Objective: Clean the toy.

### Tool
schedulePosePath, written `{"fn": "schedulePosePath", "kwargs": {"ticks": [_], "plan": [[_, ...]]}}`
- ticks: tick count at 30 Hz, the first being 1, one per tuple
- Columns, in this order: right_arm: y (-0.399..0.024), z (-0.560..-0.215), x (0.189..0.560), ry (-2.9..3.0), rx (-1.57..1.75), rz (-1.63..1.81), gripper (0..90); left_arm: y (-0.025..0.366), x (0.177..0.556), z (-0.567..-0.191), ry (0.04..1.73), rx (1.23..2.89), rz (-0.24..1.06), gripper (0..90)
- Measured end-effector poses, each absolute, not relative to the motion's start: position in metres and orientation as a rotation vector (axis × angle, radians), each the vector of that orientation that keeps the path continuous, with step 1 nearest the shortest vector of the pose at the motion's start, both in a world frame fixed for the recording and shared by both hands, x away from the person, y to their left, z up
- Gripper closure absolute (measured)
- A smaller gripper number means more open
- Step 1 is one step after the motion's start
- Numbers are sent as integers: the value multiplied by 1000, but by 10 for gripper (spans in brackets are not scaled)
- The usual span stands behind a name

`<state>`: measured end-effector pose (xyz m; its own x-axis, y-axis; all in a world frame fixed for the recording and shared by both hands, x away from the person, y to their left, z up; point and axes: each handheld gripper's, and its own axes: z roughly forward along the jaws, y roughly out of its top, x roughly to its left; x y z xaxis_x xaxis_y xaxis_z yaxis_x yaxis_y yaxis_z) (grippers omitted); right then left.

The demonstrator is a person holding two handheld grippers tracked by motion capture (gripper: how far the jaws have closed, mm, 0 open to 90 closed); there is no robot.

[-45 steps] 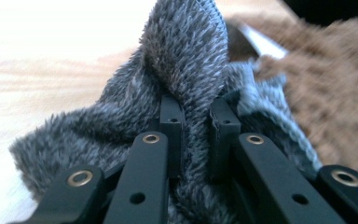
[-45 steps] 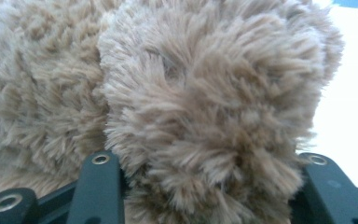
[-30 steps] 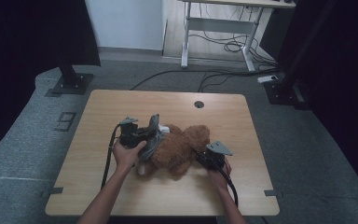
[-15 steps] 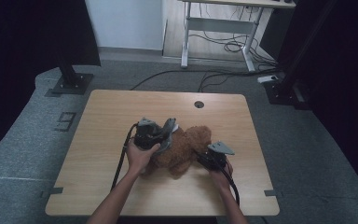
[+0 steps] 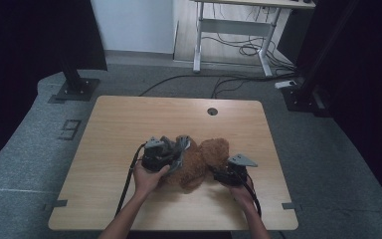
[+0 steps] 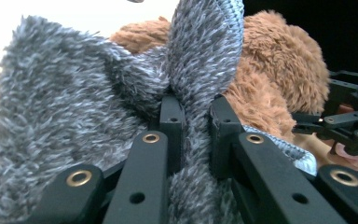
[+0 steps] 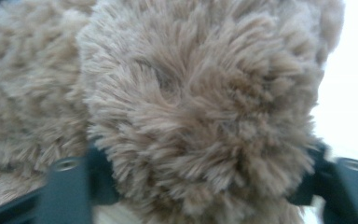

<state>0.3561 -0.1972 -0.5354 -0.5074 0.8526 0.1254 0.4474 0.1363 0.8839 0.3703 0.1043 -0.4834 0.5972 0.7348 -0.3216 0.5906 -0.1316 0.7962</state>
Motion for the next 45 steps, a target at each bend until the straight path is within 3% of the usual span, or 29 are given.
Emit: {"fn": "schedulePosePath", "kwargs": {"ticks": [4,8,14,18,22,24,28,34,45], "plan": [[-209,-529,353,2052,1306,1377,152,102,361,-484,1043,1837,201,790],[-219,-512,351,2025,1305,1439,137,100,353,-486,1016,1843,224,791],[-207,-482,387,2057,1376,1399,76,100,346,-487,1003,1836,231,792],[-198,-487,400,2134,1413,1328,52,102,343,-489,996,1826,221,792],[-200,-500,399,2177,1414,1366,163,104,340,-490,986,1817,210,791],[-203,-502,391,2191,1394,1379,287,104,337,-490,980,1812,204,789],[-206,-503,376,2187,1353,1357,385,106,328,-487,965,1791,180,782],[-208,-512,357,2099,1327,1390,436,107,313,-482,946,1798,191,778],[-201,-515,362,2038,1350,1327,466,89,301,-458,860,1827,169,775]]}}
